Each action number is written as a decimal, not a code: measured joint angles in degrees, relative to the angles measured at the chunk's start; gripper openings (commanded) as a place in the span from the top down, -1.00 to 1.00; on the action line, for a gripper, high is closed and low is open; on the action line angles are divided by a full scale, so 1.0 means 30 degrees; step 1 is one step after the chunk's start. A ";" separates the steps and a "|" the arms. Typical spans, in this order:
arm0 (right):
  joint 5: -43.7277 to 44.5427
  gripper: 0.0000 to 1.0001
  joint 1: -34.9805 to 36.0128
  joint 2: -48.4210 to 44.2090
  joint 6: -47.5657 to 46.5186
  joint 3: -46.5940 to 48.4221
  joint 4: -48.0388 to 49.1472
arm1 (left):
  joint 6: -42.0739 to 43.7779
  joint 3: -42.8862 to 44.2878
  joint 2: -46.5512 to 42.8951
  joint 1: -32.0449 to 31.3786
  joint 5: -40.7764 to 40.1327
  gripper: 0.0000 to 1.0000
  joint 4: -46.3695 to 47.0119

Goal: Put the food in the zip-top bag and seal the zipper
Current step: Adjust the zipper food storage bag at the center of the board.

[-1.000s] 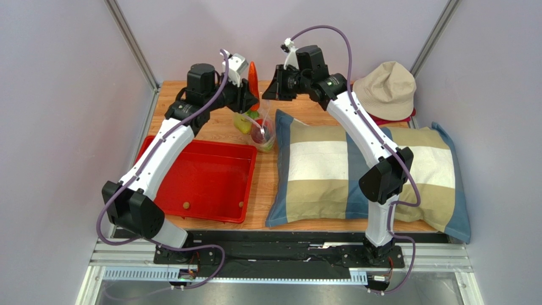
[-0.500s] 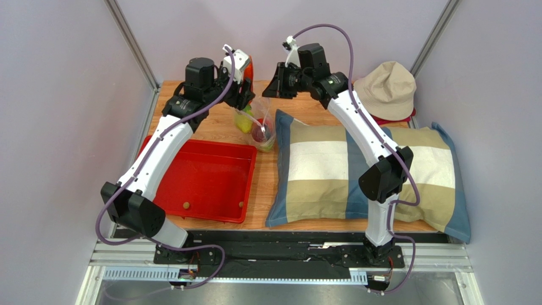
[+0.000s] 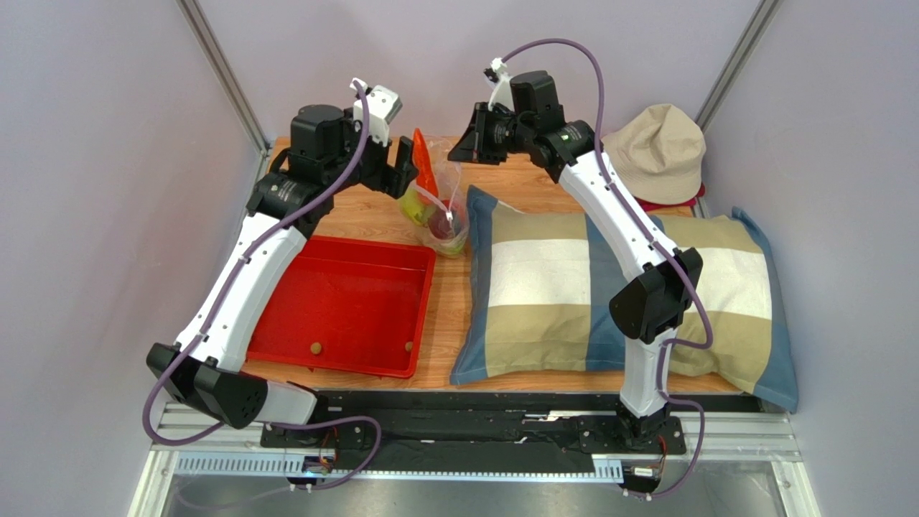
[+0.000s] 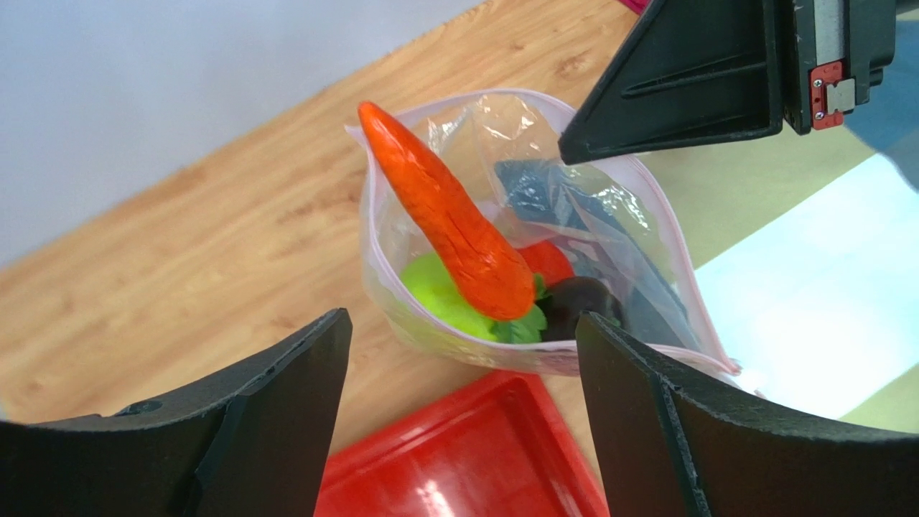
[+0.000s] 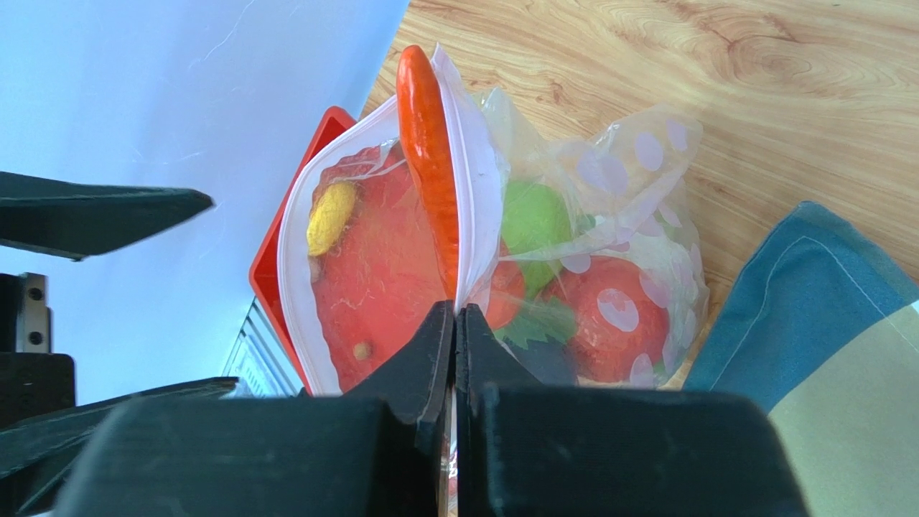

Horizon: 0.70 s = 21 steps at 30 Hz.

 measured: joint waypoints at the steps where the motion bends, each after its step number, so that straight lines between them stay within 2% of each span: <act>1: -0.0029 1.00 0.0000 0.0000 0.0000 0.0000 0.0007 | -0.0364 0.0000 -0.0022 0.0000 -0.0007 -0.70 -0.0189; 3: -0.0146 1.00 0.0000 0.0000 0.0000 0.0000 0.0051 | -0.1311 -0.0153 -0.0007 0.0000 -0.0007 -0.74 -0.0532; 5: -0.0277 1.00 0.0000 0.0000 0.0007 0.0000 0.0168 | -0.2164 -0.0444 0.0073 0.0000 -0.0022 -0.69 -0.0729; 8: -0.0430 1.00 0.0000 0.0000 0.0000 0.0000 0.0306 | -0.3402 -0.0488 0.0546 0.0000 -0.0255 -0.49 -0.1049; 10: -0.0481 1.00 0.0000 -0.0007 -0.0007 -0.0015 0.0313 | -0.4087 -0.0437 0.0933 0.0000 -0.0685 -0.26 -0.1443; 11: -0.0488 1.00 0.0000 -0.0007 -0.0015 -0.0066 0.0357 | -0.4422 -0.0342 0.1180 0.0007 -0.0852 -0.12 -0.1763; 12: -0.0503 1.00 0.0000 -0.0015 -0.0022 -0.0146 0.0423 | -0.4670 -0.0262 0.1384 0.0007 -0.0947 0.19 -0.1989; 14: -0.0568 1.00 0.0000 -0.0015 -0.0036 -0.0393 0.0619 | -0.5136 -0.0022 0.1909 0.0029 -0.0911 0.64 -0.2463; 15: -0.0576 1.00 0.0000 -0.0007 -0.0058 -0.0488 0.0634 | -0.5355 0.0022 0.2106 0.0051 -0.0692 0.97 -0.2572; 21: -0.0430 1.00 -0.0036 0.0204 -0.0488 0.0699 0.0109 | -0.5778 0.1814 0.2827 0.0168 0.1282 1.00 -0.3344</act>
